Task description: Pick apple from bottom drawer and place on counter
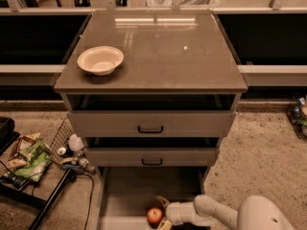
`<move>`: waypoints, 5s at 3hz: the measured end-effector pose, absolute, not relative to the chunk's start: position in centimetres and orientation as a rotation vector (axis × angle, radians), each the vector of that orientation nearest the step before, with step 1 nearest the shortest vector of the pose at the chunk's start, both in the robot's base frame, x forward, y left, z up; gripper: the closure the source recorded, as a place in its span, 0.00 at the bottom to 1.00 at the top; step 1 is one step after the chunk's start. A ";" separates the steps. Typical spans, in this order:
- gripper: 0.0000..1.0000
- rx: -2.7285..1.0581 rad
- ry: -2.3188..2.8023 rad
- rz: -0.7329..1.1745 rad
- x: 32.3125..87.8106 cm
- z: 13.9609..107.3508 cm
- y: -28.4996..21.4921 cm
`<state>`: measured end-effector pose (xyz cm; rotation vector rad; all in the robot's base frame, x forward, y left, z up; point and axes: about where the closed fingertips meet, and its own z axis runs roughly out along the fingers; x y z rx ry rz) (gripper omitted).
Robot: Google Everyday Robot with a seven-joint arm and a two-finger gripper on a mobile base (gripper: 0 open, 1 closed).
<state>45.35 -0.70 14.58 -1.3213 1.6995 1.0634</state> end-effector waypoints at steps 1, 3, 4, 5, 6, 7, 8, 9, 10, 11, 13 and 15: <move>0.23 -1.330 1.673 1.096 45.3 14.4 0.5; 0.70 -1.321 1.650 1.155 45.5 13.5 3.0; 0.94 -1.321 1.650 1.155 45.5 13.5 3.0; 1.00 -1.319 1.658 1.193 45.3 19.9 1.6; 1.00 -1.281 1.621 1.321 43.7 30.1 -1.6; 1.00 -1.241 1.588 1.366 46.2 41.3 -7.2; 1.00 -1.209 1.590 1.308 50.4 52.1 -12.8; 1.00 -1.200 1.609 1.235 54.3 60.9 -16.2; 1.00 -1.231 1.650 1.139 56.4 67.0 -17.9; 1.00 -1.245 1.646 1.118 56.4 68.5 -17.8; 1.00 -1.181 1.576 1.171 54.6 70.0 -16.3; 1.00 -1.156 1.625 1.065 50.0 79.6 -13.1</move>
Offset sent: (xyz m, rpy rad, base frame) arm 0.0043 0.0384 -0.0150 0.0693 0.0324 0.0519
